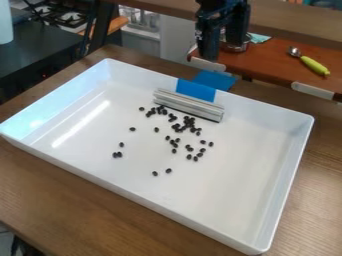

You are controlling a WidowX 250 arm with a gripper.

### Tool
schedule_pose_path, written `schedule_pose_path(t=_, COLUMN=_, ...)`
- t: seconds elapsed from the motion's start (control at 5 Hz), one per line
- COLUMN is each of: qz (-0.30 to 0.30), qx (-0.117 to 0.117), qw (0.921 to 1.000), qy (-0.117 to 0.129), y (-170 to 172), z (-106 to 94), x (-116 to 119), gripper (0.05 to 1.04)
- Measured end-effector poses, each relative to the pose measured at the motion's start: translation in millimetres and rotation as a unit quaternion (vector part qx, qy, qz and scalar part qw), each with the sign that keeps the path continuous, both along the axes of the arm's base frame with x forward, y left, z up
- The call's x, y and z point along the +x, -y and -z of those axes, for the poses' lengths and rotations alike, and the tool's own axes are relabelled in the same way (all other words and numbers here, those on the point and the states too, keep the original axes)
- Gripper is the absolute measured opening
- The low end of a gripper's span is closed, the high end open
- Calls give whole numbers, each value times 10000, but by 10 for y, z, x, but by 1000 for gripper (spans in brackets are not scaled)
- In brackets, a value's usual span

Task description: Sweep into pile

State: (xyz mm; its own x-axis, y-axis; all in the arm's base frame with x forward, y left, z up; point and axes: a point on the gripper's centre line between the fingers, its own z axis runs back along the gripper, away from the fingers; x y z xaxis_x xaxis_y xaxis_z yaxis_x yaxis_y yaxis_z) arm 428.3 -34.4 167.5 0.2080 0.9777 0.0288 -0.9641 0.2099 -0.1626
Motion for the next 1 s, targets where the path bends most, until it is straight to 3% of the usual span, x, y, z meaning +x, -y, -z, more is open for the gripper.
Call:
schedule_pose_path(t=0.2, qz=-7, qx=16, qw=9998, qy=-214, y=7, z=183, x=8, gripper=1001)
schedule_pose_path(t=0.4, qz=-41, qx=142, qw=9997, qy=-218, y=-34, z=345, x=79, gripper=1001)
schedule_pose_path(t=1.0, qz=-397, qx=514, qw=9979, qy=-26, y=-418, z=439, x=160, gripper=1001)
